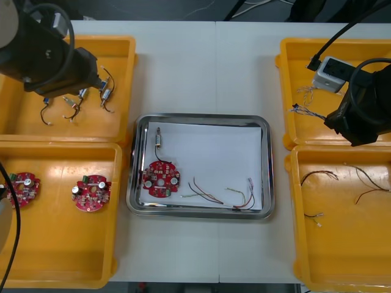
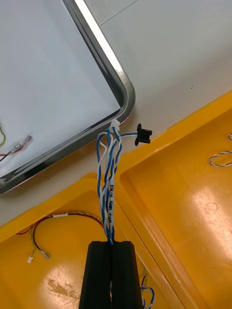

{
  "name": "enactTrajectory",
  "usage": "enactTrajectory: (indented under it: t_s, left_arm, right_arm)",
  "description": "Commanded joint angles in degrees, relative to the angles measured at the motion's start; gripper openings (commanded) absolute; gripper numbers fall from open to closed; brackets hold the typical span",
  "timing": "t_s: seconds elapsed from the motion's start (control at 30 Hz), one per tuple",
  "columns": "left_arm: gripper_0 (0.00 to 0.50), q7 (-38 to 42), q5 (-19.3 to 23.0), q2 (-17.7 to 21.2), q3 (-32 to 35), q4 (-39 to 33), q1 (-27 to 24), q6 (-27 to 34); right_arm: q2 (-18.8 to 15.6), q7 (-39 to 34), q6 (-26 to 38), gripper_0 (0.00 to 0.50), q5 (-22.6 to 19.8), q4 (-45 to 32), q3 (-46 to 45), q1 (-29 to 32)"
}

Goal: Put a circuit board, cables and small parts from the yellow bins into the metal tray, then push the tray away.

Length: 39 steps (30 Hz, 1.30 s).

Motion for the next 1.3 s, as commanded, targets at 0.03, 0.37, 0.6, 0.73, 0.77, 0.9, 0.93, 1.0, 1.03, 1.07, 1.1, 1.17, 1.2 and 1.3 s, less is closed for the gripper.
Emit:
enactTrajectory:
  t_s: [0.03,0.37,0.6,0.73,0.77,0.9,0.93,1.0,1.03,1.07,1.1,1.17,1.2,1.3]
  left_arm:
    - [0.468,-9.8,0.0,4.9,4.3,-0.5,2.4,0.4]
    - [0.468,-17.7,-2.8,7.2,9.0,5.5,5.7,0.4]
    - [0.468,-18.9,-7.3,7.0,9.0,9.7,5.6,-3.2]
    - [0.468,-19.8,-8.3,7.0,9.0,12.1,5.6,-6.9]
    - [0.468,-20.0,-8.6,7.1,9.0,12.4,5.6,-8.0]
    - [0.468,-20.6,-9.4,7.1,9.0,13.1,5.6,-11.0]
    - [0.468,-20.7,-9.7,7.1,8.9,13.2,5.6,-11.5]
    - [0.468,-20.9,-10.2,7.1,8.8,13.2,5.6,-12.5]
    - [0.466,-21.1,-10.6,7.1,8.6,13.2,5.6,-12.9]
    - [0.468,-21.3,-10.9,7.1,8.4,13.2,5.6,-13.4]
    - [0.467,-21.4,-11.1,7.1,8.1,13.2,5.6,-13.8]
    - [0.468,-21.5,-11.7,7.1,7.7,13.6,5.6,-14.5]
    - [0.468,-21.5,-12.3,7.0,7.5,13.6,5.6,-14.7]
    - [0.468,-21.6,-12.5,6.9,7.5,13.6,5.6,-14.7]
  right_arm:
    - [0.4,-1.8,0.2,0.0,0.3,-1.6,-1.7,0.2]
    - [0.7,-1.8,0.2,0.0,0.2,-1.0,-1.6,1.2]
    - [1.4,-1.5,0.2,0.0,-0.2,-1.2,-1.6,0.4]
    - [2.2,-1.1,0.2,0.0,-0.2,-1.2,0.2,-0.7]
    - [2.2,-1.0,0.2,0.0,-0.1,-1.2,1.2,-1.1]
    - [2.3,-0.8,0.2,0.0,1.0,-1.2,5.9,-2.8]
    - [2.3,-0.8,0.2,0.0,1.3,-1.2,7.1,-3.3]
    - [2.5,-0.8,0.2,0.0,2.1,-1.1,9.3,-4.1]
    - [2.7,-0.8,-0.2,0.0,2.3,-0.9,10.2,-4.6]
    - [2.7,-0.8,-0.8,0.0,2.4,-0.5,11.3,-5.0]
    - [2.9,-0.8,-1.5,0.0,2.3,0.0,12.2,-5.5]
    - [3.1,-0.7,-2.8,0.0,2.1,1.4,14.3,-6.7]
    - [3.2,-0.5,-3.9,0.0,2.0,2.7,15.8,-7.6]
    - [3.5,0.0,-6.5,0.0,2.3,4.8,19.1,-9.3]
